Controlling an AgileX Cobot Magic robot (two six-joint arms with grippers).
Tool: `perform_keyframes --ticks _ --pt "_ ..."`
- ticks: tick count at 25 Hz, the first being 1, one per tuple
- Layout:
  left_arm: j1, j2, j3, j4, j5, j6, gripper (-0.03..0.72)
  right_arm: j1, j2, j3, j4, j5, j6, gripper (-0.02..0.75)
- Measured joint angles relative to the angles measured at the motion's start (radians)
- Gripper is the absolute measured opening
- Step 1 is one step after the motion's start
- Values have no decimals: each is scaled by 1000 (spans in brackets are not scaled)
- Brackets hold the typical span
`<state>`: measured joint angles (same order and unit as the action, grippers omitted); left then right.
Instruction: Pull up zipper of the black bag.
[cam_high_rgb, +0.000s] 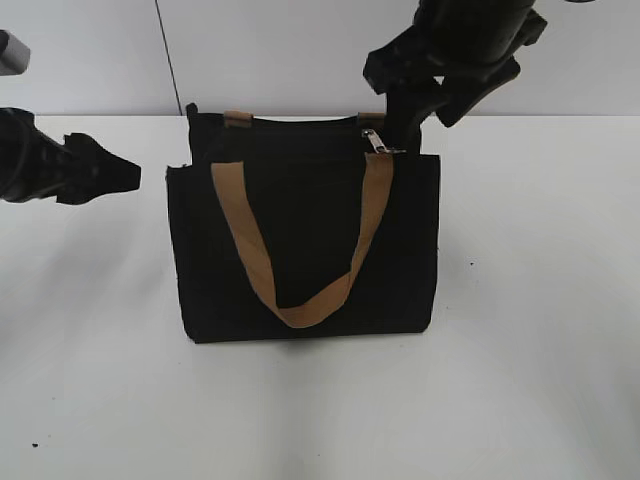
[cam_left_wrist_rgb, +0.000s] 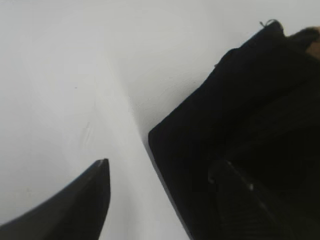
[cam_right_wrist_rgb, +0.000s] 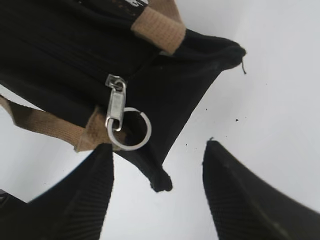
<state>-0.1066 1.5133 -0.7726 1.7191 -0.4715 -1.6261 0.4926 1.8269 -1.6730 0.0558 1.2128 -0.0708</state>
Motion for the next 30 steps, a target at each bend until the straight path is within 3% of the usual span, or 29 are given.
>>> perform_keyframes --ticks 3,7,16,20,22,24,26,30 --pt "-1 -11 15 20 -23 -71 519 0 -27 0 2 0 -4 454" --pt "-40 -84 18 23 19 -93 467 0 -87 0 3 1 -10 461" --pt "-284 -229 21 22 395 -187 454 1 -253 0 8 2 -11 461" --pt "-347 -209 55 15 605 -175 453 1 -323 0 34 3 -12 461" --pt "-351 -182 60 -3 666 -96 452 1 -348 0 54 3 -16 461" --pt "-351 -153 60 -98 722 38 452 1 -363 0 69 3 -18 461" --pt "-351 -136 60 -256 782 206 452 1 -374 8 71 3 -21 461" --pt "-351 -152 60 -702 841 616 454 1 -405 99 71 3 -25 467"
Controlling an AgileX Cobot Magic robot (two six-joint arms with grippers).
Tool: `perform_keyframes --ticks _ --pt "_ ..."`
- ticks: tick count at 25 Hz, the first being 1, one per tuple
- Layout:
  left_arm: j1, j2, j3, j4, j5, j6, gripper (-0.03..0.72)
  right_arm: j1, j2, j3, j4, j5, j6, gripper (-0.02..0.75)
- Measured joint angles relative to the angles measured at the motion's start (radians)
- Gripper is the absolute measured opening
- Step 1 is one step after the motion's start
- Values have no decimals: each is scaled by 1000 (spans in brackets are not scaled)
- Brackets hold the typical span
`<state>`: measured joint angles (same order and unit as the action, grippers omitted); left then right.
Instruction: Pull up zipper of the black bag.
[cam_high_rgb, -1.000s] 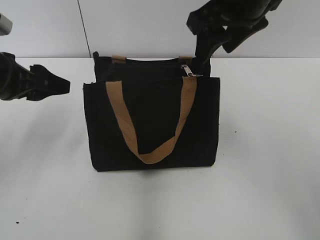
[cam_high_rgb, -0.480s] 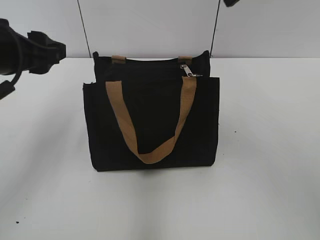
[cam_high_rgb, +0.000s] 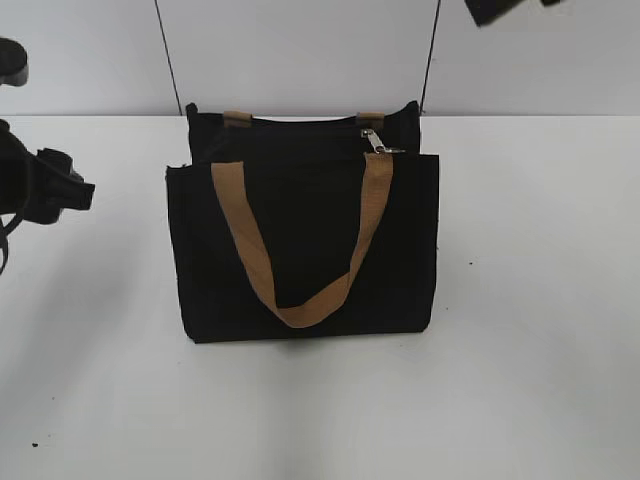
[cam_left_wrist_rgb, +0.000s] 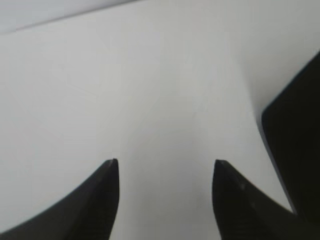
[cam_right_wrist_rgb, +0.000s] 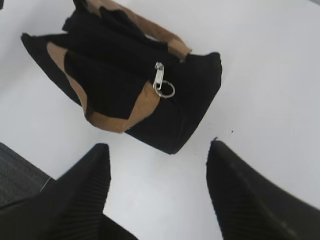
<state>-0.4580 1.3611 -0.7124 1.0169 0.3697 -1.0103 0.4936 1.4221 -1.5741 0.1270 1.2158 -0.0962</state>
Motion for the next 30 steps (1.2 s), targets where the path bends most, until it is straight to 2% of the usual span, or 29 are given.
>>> perform_keyframes --ticks 3,6,8,9,12,16,22,26,30 --pt "-1 -58 0 -360 29 338 455 0 -35 98 0 -1 -3 496" --pt "-2 -138 0 -702 138 663 475 0 -90 183 0 -1 -5 533" --pt "-2 -197 0 -849 262 828 512 0 -129 234 0 -1 -5 544" --pt "-2 -222 0 -904 319 873 527 0 -154 263 0 0 -6 547" --pt "-2 -316 0 -990 510 946 555 0 -240 358 0 0 -6 549" --pt "-2 -457 0 -1025 685 966 561 0 -401 500 3 -1 -5 549" --pt "-2 -713 0 -1040 782 974 563 0 -707 730 24 0 -5 549" --pt "-2 -839 0 -1087 839 985 563 0 -884 881 27 0 -5 549" --pt "-2 -934 0 -1112 846 1041 564 0 -1018 1002 27 0 -5 549"
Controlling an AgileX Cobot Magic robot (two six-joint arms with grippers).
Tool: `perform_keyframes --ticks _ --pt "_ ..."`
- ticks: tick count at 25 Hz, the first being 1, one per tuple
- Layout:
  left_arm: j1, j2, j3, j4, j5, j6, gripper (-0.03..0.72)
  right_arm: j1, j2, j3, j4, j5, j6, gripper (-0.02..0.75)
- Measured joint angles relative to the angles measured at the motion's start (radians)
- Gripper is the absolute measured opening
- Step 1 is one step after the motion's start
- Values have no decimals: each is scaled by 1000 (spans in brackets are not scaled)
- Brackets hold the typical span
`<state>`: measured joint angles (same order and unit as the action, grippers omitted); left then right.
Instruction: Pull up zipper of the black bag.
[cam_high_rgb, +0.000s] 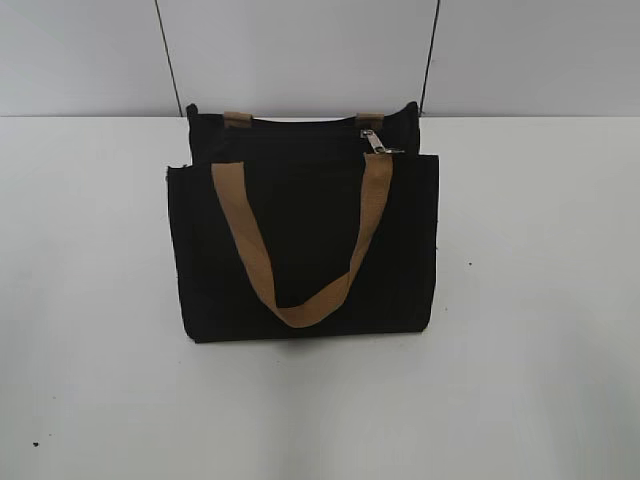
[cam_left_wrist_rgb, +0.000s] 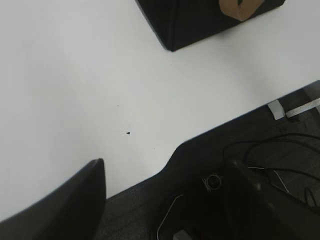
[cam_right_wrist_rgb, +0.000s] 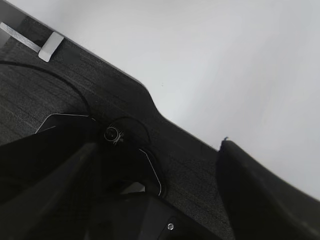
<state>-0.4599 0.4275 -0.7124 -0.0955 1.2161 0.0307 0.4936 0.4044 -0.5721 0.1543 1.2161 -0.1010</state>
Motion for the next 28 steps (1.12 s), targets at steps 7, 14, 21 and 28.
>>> perform_keyframes --ticks 7,14,21,28 --pt "0 -49 69 -26 3 71 564 0 -45 64 -8 -59 0 549" --pt "0 -50 143 -47 -55 107 564 0 -46 91 -14 -110 0 549" --pt "0 -50 180 -69 -141 138 564 0 -46 91 -16 -111 0 549" --pt "0 -50 183 -71 -145 139 564 0 -46 91 -18 -112 -15 549"
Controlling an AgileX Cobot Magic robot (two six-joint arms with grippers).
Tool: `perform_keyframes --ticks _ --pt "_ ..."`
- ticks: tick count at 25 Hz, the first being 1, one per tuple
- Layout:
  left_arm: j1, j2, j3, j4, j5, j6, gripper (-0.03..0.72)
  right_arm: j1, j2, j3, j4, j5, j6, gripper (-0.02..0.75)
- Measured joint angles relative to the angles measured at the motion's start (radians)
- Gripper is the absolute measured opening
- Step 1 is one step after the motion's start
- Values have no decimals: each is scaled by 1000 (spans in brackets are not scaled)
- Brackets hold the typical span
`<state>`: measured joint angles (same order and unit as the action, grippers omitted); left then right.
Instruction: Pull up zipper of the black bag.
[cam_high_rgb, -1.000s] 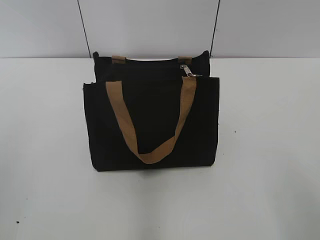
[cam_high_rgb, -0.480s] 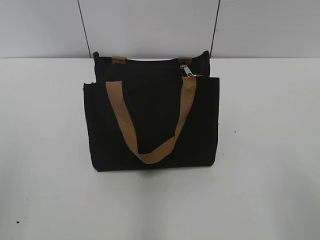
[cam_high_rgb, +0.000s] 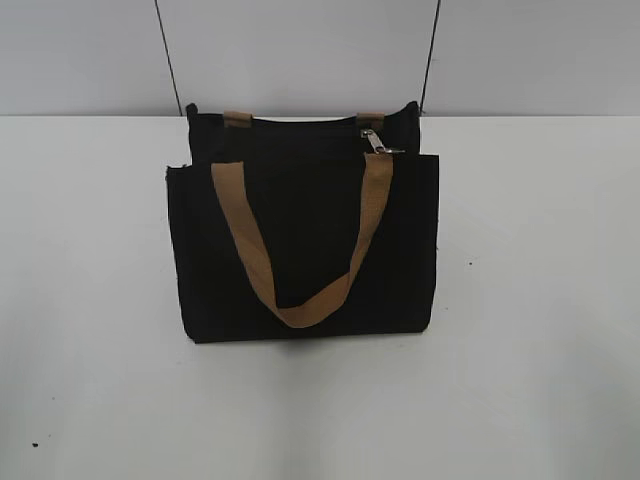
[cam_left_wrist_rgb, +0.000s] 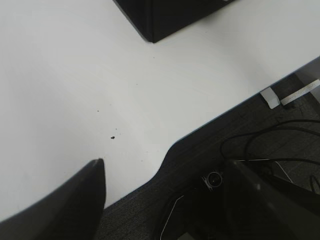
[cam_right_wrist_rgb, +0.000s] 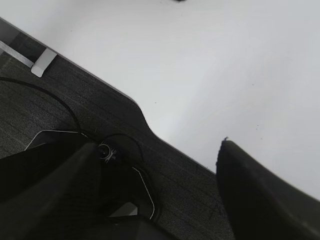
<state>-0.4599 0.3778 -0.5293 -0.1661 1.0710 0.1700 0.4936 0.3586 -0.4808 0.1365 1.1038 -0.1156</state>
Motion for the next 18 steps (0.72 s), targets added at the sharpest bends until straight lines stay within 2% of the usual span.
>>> perform_keyframes --ticks 9,13,18 --pt "16 -12 0 -4 0 0 564 -8 0 0 0 -1 -4 549" --pt "123 -55 0 -4 0 0 564 -96 0 0 12 -1 -4 549" --pt "301 -189 0 -3 0 0 543 -287 0 0 16 -1 -4 549"
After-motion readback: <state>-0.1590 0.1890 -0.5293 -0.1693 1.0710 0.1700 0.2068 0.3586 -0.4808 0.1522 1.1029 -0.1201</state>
